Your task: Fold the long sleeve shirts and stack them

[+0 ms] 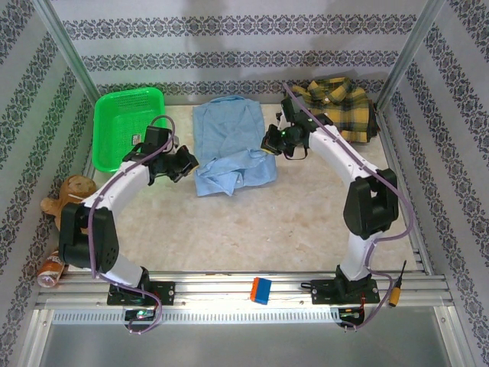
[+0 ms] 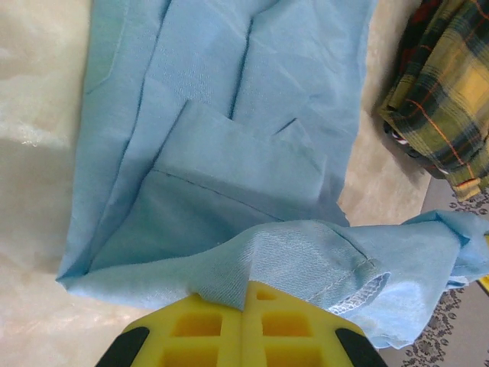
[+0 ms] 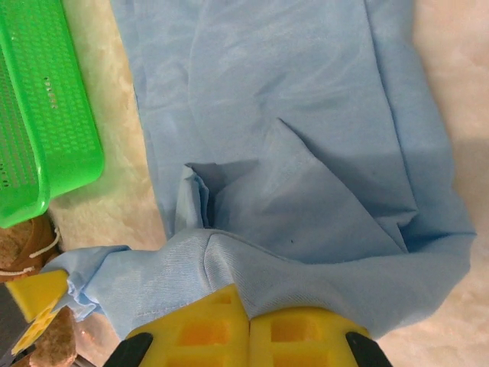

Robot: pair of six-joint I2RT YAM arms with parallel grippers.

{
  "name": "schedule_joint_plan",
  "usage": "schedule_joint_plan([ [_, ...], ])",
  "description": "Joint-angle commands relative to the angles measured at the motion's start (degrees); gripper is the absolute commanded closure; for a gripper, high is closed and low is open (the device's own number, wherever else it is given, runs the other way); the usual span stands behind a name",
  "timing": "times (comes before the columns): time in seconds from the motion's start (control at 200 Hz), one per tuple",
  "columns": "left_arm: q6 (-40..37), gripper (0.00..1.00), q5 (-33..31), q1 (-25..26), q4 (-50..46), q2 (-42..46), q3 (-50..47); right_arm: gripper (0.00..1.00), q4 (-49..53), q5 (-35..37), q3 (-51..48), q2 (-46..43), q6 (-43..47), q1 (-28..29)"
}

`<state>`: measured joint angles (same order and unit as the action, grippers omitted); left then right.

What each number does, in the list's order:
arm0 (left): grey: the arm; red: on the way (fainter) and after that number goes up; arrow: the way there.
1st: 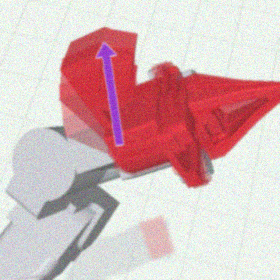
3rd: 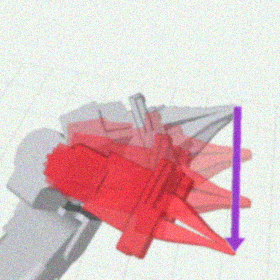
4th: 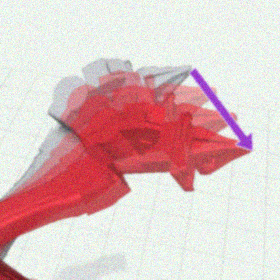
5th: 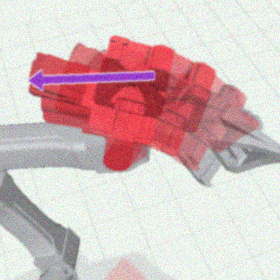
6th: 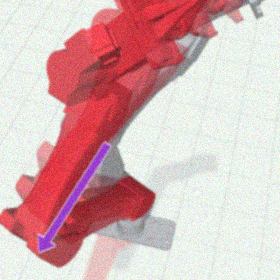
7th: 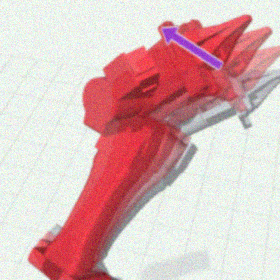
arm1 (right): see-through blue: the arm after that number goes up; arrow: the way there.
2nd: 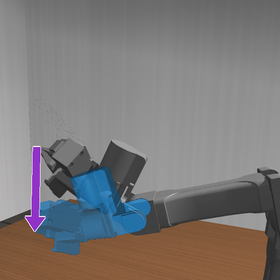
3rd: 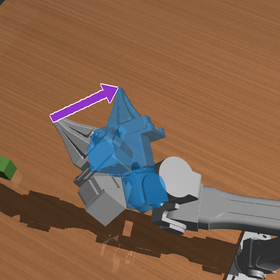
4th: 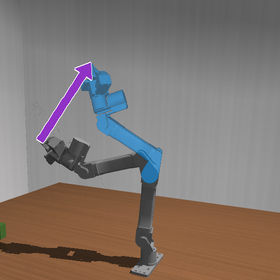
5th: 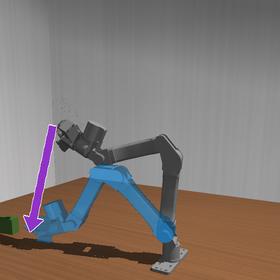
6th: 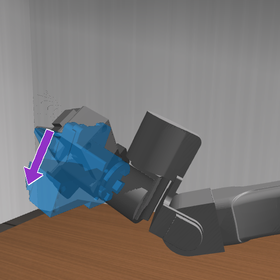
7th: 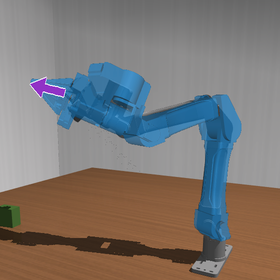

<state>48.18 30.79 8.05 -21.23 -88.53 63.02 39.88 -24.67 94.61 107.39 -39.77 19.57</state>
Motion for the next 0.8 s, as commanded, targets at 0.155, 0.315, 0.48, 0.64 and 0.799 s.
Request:
schedule_joint_plan([
  [0.155,-5.2,1.00,-1.4,-1.6,-0.6,-7.5,8.5,1.00,3.6,-2.6,7.7,7.3,3.9,-2.1],
  [0.315,-8.5,1.00,-1.9,-1.8,-2.9,-11.8,12.9,1.00,5.1,-2.9,11.8,11.1,5.0,-2.8],
  [0.48,-10.2,1.00,-2.4,-2.1,-3.6,-16.0,15.9,1.00,6.3,-3.1,15.4,15.2,6.5,-3.2],
  [0.64,-13.1,1.00,-4.9,-2.2,-6.1,-20.1,20.3,1.00,7.2,-2.8,18.5,18.6,7.3,-3.4],
  [0.799,-14.2,1.00,-6.6,-2.7,-6.2,-23.3,23.2,1.00,8.1,-2.0,22.6,22.3,9.1,-3.4],
])
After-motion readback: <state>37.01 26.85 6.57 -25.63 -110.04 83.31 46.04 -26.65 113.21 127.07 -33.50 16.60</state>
